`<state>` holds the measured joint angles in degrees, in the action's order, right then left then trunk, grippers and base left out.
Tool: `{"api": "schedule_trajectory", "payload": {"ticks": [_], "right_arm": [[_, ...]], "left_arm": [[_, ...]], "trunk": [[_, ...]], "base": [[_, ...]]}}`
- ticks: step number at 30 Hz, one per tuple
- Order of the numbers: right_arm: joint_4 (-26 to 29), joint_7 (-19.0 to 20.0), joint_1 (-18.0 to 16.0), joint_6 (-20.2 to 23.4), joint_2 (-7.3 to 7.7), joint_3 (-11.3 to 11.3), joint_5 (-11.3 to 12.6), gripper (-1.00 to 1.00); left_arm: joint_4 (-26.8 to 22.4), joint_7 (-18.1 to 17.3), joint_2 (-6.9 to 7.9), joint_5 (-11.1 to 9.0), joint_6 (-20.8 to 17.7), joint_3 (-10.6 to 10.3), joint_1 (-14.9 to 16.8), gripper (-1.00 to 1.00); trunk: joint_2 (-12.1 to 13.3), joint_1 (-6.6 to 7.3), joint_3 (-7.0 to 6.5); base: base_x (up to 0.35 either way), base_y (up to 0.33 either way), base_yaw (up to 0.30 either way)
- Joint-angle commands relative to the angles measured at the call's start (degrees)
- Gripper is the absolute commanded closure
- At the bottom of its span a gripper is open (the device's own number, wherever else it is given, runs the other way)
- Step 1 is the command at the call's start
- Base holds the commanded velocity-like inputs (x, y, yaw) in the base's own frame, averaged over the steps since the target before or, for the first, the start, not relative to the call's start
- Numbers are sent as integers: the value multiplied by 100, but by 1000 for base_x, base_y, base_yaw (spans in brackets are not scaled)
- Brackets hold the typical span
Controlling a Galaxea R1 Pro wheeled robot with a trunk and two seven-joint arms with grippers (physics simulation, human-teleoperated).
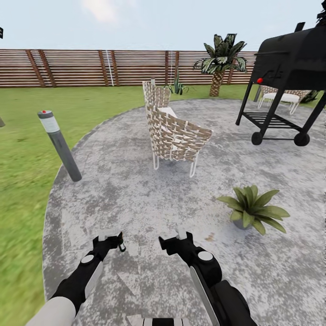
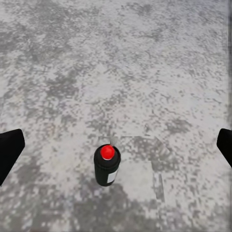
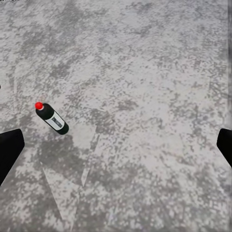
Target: Pick up the pesticide atomizer in the garden and spray insectifuge to fully cover both potted plants in the garden.
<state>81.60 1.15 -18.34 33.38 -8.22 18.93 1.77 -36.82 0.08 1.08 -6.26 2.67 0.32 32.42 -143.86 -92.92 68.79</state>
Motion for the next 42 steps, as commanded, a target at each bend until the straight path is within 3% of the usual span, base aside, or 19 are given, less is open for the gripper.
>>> {"api": "schedule_trajectory", "payload": {"ticks": [1,14,42], "right_arm": [[5,8,-3,28,0,-3,16,-100],[5,8,-3,28,2,-3,16,-100],[5,8,-12,19,13,-4,16,-100]], "left_arm": [[1,1,3,-60,14,-7,1,-100],[-18,-16,31,-60,14,-5,-7,-100],[-85,-17,99,-60,19,-5,5,-100]], "trunk": [[-2,1,7],[-2,1,24],[-39,-71,840]], "base": [[0,-3,-163],[0,-1,-70],[0,0,-1]]}}
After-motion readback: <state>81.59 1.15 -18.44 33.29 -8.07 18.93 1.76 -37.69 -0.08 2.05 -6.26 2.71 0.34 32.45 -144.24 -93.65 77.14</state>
